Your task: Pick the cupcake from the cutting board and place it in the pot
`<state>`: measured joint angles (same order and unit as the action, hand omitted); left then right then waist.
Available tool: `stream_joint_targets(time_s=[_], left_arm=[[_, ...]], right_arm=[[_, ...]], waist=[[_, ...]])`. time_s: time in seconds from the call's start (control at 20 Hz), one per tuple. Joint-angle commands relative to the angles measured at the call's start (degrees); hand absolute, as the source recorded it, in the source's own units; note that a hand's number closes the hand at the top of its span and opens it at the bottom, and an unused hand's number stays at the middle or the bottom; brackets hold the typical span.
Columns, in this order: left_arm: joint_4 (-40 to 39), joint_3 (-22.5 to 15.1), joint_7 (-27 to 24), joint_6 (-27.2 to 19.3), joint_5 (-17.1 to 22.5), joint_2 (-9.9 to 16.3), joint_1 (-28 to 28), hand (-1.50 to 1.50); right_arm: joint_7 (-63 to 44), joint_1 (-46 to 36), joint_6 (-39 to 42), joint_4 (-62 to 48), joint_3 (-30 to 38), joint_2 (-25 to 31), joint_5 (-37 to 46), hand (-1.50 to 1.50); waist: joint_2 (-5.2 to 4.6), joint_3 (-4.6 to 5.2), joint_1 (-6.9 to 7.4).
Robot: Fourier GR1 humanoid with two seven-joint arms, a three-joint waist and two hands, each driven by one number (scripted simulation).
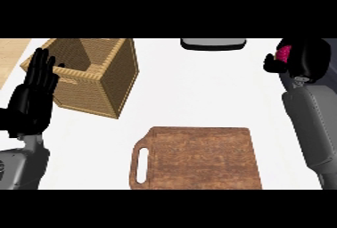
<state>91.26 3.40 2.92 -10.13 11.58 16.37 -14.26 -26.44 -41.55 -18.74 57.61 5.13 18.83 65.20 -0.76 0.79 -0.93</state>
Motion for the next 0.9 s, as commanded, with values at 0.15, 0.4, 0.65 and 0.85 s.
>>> stream_joint_targets(time_s=[0.15, 0.4, 0.65, 0.85], left_arm=[[-0.2, -2.4, 0.7, 0.9, -0.5, -0.8, -1.6, 0.0], [-3.6, -2.5, -0.7, 0.9, -0.7, -2.0, -2.8, 0.0], [-3.3, -2.9, -0.9, -0.8, -2.0, -3.4, -2.6, 0.0], [-3.3, -0.8, -0.1, 1.2, -0.6, -1.3, -2.6, 0.0]], right_arm=[[-32.7, -9.3, -2.9, -5.0, 3.9, 2.2, 18.9, 1.5], [-51.4, -15.6, 3.5, -11.2, 2.8, -2.0, 30.6, 1.5], [-52.1, -13.6, 1.9, -14.3, 6.6, -0.8, 33.7, 1.5], [-51.3, -9.7, 0.7, -11.0, 8.1, -2.3, 35.0, 1.5]], waist=[[-0.09, -0.13, 3.08], [-0.25, -0.54, 3.37], [0.17, -0.78, 2.09], [0.66, -0.79, 1.25]])
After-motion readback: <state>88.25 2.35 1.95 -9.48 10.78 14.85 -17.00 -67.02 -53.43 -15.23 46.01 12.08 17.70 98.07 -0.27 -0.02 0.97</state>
